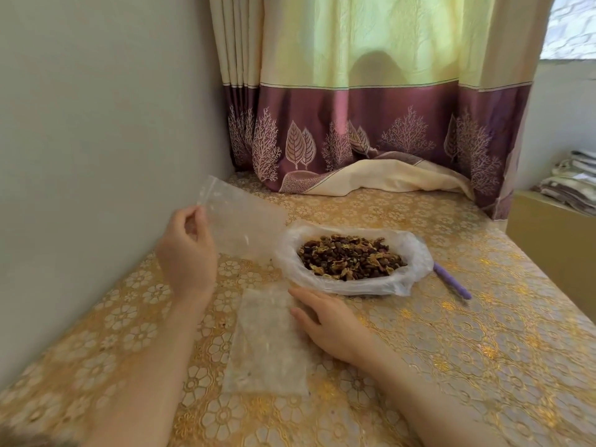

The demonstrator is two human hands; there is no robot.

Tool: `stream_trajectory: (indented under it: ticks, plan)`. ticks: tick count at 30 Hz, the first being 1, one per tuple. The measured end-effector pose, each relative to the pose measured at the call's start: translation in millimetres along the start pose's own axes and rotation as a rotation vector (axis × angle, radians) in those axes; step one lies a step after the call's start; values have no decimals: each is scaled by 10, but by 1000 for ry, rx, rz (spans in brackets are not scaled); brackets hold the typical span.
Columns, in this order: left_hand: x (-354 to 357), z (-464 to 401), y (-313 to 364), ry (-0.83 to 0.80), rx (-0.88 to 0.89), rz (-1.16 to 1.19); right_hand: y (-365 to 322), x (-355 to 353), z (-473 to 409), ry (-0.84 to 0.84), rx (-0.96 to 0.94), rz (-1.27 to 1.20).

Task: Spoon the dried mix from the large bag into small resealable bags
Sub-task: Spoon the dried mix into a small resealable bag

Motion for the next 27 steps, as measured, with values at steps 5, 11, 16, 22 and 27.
stream_trajectory:
  ticks: [5, 11, 16, 22, 27]
  plan:
    - [243, 473, 482, -220, 292, 143, 89, -260, 24, 258, 158, -343]
    - [555, 1024, 494, -545, 310, 184, 342, -469, 84, 381, 382, -901]
    - [628, 1204, 446, -684, 253, 180, 342, -437, 66, 372, 323, -847]
    - [646, 1174, 340, -706, 99, 182, 385, -393, 73, 372, 320, -850]
    - [673, 1181, 329, -763, 76, 197, 385, -416, 65, 410, 311, -832]
Point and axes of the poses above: each hand's wrist, its own z-axis away from the middle knuckle, its own x-axis out of the palm, y = z × x, the point moved 6 cm from there along -z, towards the middle knuckle, and after that the axes turned 10 degrees about y, right-handed, at the moved point
